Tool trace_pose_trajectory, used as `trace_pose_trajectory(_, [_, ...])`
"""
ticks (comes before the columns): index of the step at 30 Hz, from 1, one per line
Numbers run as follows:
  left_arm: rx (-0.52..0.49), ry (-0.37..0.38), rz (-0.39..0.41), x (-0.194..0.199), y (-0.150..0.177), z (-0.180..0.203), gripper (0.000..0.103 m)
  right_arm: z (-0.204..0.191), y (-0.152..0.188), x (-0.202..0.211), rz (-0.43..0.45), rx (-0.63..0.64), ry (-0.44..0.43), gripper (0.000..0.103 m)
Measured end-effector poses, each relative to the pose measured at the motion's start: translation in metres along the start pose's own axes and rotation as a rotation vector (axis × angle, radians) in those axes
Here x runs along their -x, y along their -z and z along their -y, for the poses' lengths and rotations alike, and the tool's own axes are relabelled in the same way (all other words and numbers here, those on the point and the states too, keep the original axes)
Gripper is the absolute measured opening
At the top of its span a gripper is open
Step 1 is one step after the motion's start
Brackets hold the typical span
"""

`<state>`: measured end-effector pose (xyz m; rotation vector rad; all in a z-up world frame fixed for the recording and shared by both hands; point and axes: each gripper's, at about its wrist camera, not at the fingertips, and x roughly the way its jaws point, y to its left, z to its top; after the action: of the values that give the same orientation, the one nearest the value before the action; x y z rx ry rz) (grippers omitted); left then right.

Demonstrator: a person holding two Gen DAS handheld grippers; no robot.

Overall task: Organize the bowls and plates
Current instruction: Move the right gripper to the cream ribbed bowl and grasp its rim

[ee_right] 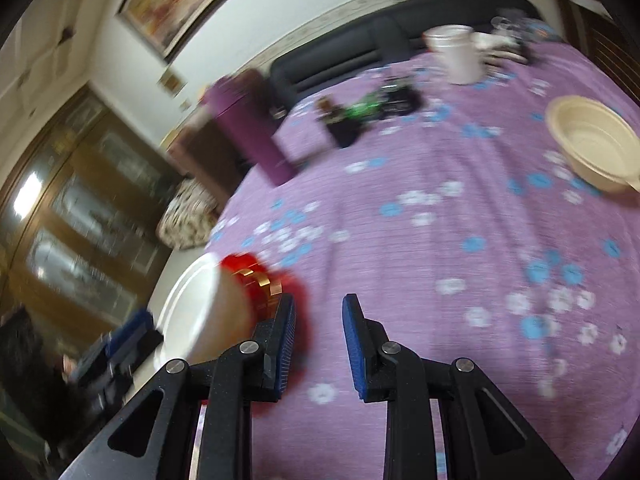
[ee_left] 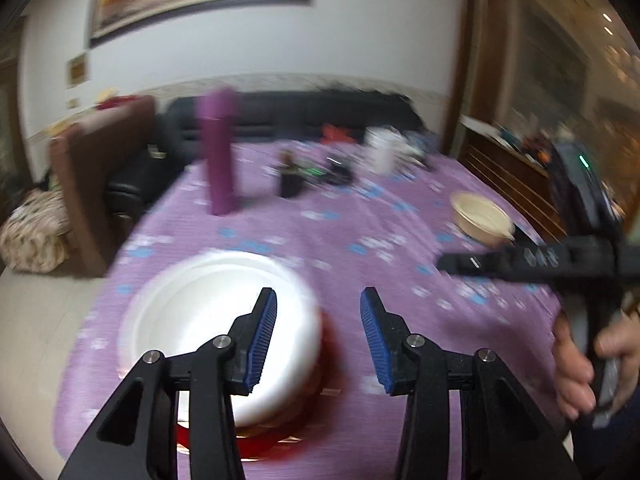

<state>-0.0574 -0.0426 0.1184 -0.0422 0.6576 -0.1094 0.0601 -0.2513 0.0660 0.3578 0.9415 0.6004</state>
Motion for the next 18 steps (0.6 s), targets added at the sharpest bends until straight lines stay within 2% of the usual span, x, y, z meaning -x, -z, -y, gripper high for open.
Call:
trace_pose_trajectory(4, [-0.093,0.102,-0.109,-0.043,0.017,0.059,0.046,0.049,-0.002,0.023,0.043,-0.103,0.034,0.027])
trace_pose_trajectory(8, [-0.162,0.125,-0.217,-0.088,0.037,0.098,0.046,0.094,-0.005,0.051,0.098,-0.202,0.083,0.026])
trace_pose_trajectory(13, [-0.173,0.09,-0.269,-0.116,0.046,0.11,0.046,0.149,-0.022,0.09,0.196,-0.32,0.179,0.028])
trace_pose_trajectory(15, [-0.178,0.073,-0.281,-0.121,0.048,0.109,0.047,0.168,-0.033,0.1,0.219,-0.357,0.217,0.043])
trace_pose_trajectory(18, [-0.185,0.059,-0.304,-0.127,0.052,0.107,0.047,0.197,-0.051,0.106,0.255,-0.424,0.275,0.044])
